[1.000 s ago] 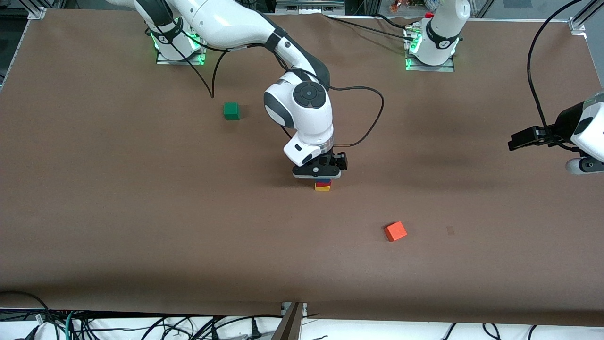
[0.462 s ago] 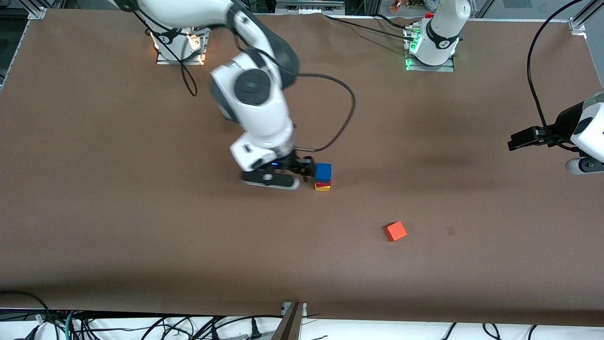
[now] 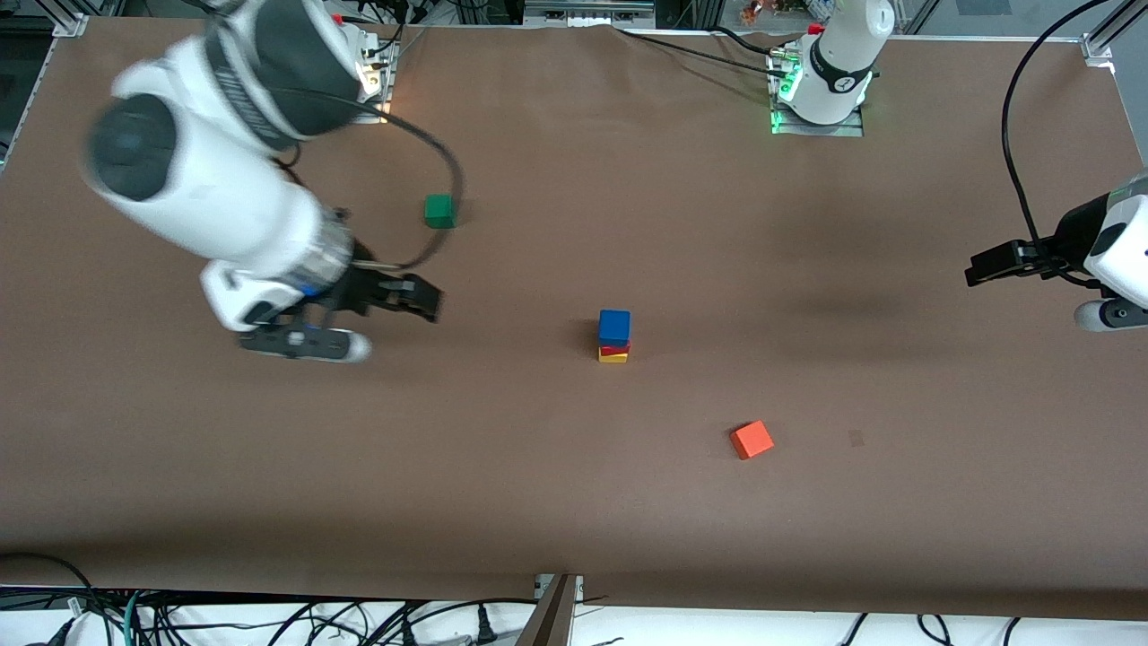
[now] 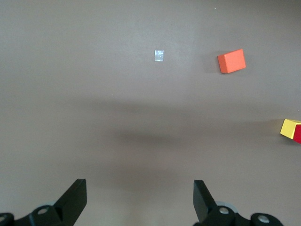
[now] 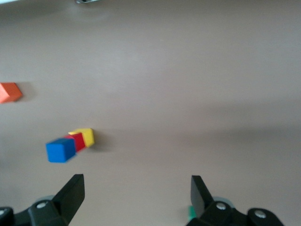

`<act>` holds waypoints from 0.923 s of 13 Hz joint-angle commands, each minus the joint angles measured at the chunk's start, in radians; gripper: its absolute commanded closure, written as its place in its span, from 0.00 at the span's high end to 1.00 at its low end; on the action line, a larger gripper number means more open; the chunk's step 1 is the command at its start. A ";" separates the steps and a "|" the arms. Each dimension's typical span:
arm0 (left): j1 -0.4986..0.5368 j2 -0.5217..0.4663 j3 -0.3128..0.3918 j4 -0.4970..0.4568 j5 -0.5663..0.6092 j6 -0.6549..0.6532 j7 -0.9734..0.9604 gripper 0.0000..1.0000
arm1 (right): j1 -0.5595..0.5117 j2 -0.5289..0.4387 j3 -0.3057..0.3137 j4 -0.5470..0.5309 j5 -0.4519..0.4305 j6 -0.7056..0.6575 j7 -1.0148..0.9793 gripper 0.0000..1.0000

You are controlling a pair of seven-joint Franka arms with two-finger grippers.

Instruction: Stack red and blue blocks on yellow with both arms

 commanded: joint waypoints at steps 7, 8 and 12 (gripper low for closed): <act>0.004 -0.011 -0.003 -0.014 0.012 0.013 0.028 1.00 | -0.050 -0.508 -0.071 -0.566 -0.111 -0.015 -0.227 1.00; 0.004 -0.011 -0.003 -0.014 0.012 0.013 0.028 1.00 | -0.059 -0.538 -0.071 -0.609 -0.128 0.003 -0.241 1.00; 0.004 -0.011 -0.003 -0.014 0.012 0.013 0.028 1.00 | -0.062 -0.538 -0.077 -0.631 -0.170 0.016 -0.244 1.00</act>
